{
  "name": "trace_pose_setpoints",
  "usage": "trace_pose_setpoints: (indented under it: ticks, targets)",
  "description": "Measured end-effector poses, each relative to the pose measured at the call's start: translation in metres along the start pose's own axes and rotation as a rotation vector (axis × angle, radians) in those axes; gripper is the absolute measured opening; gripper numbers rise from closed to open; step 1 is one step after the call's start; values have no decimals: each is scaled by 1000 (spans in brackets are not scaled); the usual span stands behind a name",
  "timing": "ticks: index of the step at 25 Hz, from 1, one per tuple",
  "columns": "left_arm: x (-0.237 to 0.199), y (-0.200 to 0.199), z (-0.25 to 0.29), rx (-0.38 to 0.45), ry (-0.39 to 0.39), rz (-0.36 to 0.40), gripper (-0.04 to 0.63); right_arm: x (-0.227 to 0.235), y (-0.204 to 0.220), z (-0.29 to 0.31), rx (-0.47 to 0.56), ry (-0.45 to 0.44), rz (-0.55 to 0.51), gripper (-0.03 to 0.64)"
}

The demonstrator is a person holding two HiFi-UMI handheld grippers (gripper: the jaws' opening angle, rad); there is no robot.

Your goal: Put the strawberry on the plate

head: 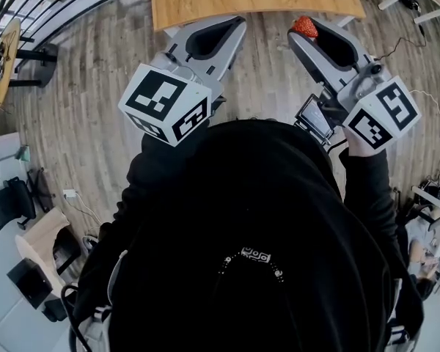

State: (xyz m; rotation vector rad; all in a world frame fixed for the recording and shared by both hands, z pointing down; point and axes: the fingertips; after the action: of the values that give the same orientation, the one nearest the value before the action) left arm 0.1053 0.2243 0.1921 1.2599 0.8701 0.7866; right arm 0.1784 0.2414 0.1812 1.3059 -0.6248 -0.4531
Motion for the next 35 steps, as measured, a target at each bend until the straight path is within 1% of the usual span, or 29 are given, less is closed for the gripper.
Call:
trace_pose_setpoints:
  ticks: [5, 14, 19, 22, 28, 33, 35]
  targets:
    - [-8, -1, 0, 9, -7, -4, -6, 3, -5, 10, -4, -4, -8, 144]
    - [-11, 6, -10, 25, -16, -11, -4, -3, 4, 23, -26, -43, 2, 144]
    - [-14, 9, -14, 13, -51, -33, -5, -5, 7, 23, -34, -58, 15, 144]
    - [-14, 6, -10, 18, -53, -37, -5, -2, 5, 22, -35, -69, 10, 144]
    - [-5, 14, -2, 4, -52, -80, -5, 7, 8, 18, -56, -84, 45, 144]
    - [2, 32, 5, -24, -50, -155, -5, 10, 16, 15, -72, -108, 66, 144]
    - [1, 33, 9, -28, -60, -155, -5, 16, 19, 15, -65, -105, 77, 144]
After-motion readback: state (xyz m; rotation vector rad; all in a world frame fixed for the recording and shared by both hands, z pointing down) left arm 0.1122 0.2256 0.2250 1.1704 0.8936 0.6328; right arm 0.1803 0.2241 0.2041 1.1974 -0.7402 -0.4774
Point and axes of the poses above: the fingertips, and each gripper's own axes: z forward along the fingers, x to its right, y out of its underside, and after that the axes turned 9 degrees about y, right-handed
